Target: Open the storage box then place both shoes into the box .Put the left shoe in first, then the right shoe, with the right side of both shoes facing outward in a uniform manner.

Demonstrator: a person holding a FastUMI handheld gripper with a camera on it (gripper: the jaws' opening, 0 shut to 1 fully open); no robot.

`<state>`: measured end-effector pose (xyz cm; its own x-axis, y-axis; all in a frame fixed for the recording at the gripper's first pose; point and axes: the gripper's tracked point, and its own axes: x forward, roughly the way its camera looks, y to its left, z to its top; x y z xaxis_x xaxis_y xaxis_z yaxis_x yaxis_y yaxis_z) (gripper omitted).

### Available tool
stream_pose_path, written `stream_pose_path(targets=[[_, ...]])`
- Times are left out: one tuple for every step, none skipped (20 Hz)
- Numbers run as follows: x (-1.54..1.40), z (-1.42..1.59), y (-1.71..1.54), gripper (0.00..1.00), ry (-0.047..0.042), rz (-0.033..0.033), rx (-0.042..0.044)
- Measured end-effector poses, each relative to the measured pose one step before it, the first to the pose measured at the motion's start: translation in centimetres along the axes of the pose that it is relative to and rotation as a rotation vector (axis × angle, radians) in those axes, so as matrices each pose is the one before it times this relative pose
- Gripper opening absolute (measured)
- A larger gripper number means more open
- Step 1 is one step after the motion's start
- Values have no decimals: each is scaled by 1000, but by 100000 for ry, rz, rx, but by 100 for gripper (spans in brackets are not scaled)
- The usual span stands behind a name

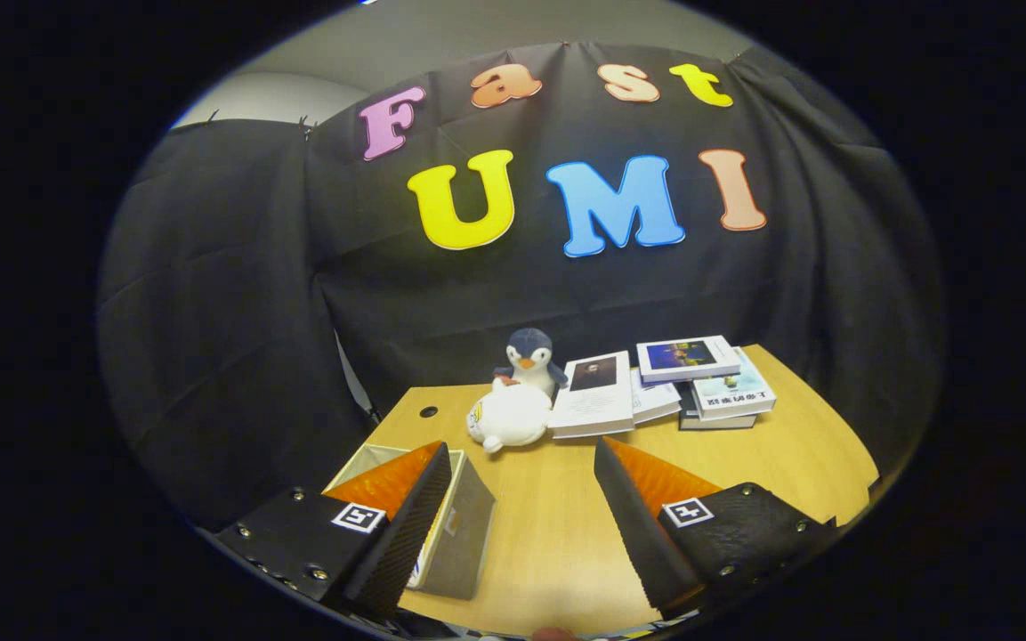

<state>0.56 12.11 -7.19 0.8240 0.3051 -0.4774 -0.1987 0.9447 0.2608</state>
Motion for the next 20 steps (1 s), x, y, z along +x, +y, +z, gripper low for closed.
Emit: stream_pose_path(targets=[[-557, 563, -1042, 98, -1468, -1379, -594], [-491, 565, -956, 98, -1233, -524, -6], [-557, 616, -823, 98, -1937, -363, 661], [-445, 707, -760, 98, -2011, -427, 330], [-441, 553, -1179, 97, -1778, -1498, -100], [-463, 577, -1167, 98, -1640, -1882, -683], [-461, 652, -1168, 98, -2004, -2170, -968], [-349, 558, -1040, 98, -1796, -1801, -807], [-482, 588, -548, 98, -2177, -1254, -156], [-296, 508, -562, 97, -1992, -913, -336], [-360, 379, -740, 97, -1528, -1236, -784], [-197, 401, -704, 97, -1633, -1308, -1239], [-184, 337, -610, 97, -1364, -1688, -1340], [-189, 315, -426, 97, -1421, -1024, -924], [-228, 160, -45, 97, -720, -141, -480], [-74, 396, 44, 98, -1150, 27, 378], [-69, 133, -156, 98, -355, -145, 161], [77, 234, -221, 98, -608, -298, 244], [22, -128, -137, 98, 438, -124, -70], [89, -45, -66, 98, 236, -38, 211]])
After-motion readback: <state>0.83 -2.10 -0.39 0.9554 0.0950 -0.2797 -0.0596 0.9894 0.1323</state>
